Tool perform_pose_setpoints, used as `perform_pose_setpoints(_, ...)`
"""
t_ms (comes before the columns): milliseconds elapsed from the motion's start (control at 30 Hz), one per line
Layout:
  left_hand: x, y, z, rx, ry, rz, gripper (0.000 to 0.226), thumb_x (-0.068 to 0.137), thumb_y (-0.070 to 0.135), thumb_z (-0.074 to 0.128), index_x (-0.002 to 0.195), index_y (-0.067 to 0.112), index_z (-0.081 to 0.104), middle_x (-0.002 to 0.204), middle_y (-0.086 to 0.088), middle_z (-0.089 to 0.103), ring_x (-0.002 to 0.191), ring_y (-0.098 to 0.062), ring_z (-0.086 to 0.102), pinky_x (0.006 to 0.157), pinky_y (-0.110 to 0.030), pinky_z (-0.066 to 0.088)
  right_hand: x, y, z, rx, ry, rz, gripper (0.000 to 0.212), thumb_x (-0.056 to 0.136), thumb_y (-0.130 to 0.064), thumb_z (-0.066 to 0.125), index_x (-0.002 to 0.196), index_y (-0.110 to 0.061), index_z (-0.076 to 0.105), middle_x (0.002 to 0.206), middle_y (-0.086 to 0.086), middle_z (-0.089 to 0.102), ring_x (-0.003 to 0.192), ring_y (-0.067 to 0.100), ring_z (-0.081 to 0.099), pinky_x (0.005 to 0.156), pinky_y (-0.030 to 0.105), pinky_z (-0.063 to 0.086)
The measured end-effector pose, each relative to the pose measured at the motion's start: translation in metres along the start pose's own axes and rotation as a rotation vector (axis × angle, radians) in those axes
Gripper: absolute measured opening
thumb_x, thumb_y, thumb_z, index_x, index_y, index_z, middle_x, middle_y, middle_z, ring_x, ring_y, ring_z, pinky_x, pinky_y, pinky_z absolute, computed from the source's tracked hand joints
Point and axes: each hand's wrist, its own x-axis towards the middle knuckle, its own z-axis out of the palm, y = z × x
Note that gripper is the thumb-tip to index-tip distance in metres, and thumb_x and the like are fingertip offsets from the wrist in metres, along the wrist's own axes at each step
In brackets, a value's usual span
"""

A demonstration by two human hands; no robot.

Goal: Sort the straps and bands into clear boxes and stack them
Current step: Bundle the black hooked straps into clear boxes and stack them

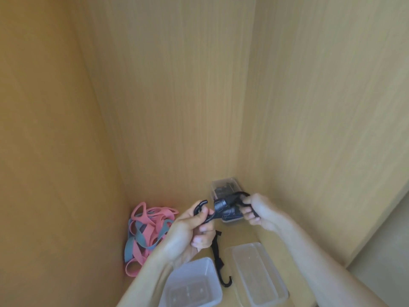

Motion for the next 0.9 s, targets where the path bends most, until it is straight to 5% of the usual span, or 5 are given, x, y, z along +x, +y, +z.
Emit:
perform_pose_setpoints(167,-0.004,0.01,0.009,0.038,-0.155,-0.037,0.007,0.098,0.016,0.05,0.095,0.011,0.046,0.063,-0.003,0.032,0.043,-0.008,0.028,0.038,-0.018,0.022,-0.006,0.001,0.026,-0.246,-0.51,0.162,0.039,0.105,-0.016,0.029,0.076,-0.014,0.055,0.059,-0.003,0.041,0.046,0.006,0.034,0.042,0.019,0.018)
perform_pose_setpoints(433,0.002,0.017,0.005,0.05,0.018,0.126,0.016,0.106,0.014,0.042,0.121,0.013,0.046,0.063,0.001,0.033,0.043,-0.007,0.026,0.036,-0.017,0.026,-0.008,-0.022,0.046,-0.525,-0.289,0.121,0.027,0.102,-0.014,0.032,0.078,-0.016,0.045,0.059,-0.004,0.036,0.046,0.006,0.026,0.04,0.017,0.016)
perform_pose_setpoints(567,0.022,0.024,-0.002,0.025,0.373,0.281,0.022,0.109,0.014,0.036,0.09,0.012,0.046,0.06,0.004,0.034,0.042,-0.006,0.027,0.036,-0.016,0.025,-0.014,0.011,0.085,-0.553,-0.194,0.06,0.027,0.099,-0.02,0.035,0.076,-0.014,0.049,0.055,-0.001,0.038,0.043,0.013,0.029,0.039,0.024,0.019)
perform_pose_setpoints(700,0.032,0.01,-0.012,0.593,0.621,0.347,0.021,0.109,0.02,0.039,0.088,0.019,0.045,0.066,0.003,0.042,0.053,-0.01,0.038,0.05,-0.022,0.035,-0.026,0.029,0.107,-0.929,-0.007,-0.319,0.029,0.097,-0.019,0.04,0.07,-0.011,0.046,0.069,0.01,0.049,0.063,0.024,0.045,0.058,0.036,0.034)
perform_pose_setpoints(900,0.031,-0.01,-0.032,1.266,0.592,0.243,0.025,0.107,0.02,0.04,0.082,0.021,0.037,0.068,0.001,0.043,0.058,-0.015,0.035,0.053,-0.03,0.029,-0.045,0.013,0.087,-1.195,0.025,-0.467,0.035,0.09,-0.034,0.037,0.069,-0.009,0.05,0.062,0.005,0.051,0.052,0.02,0.045,0.049,0.037,0.038)
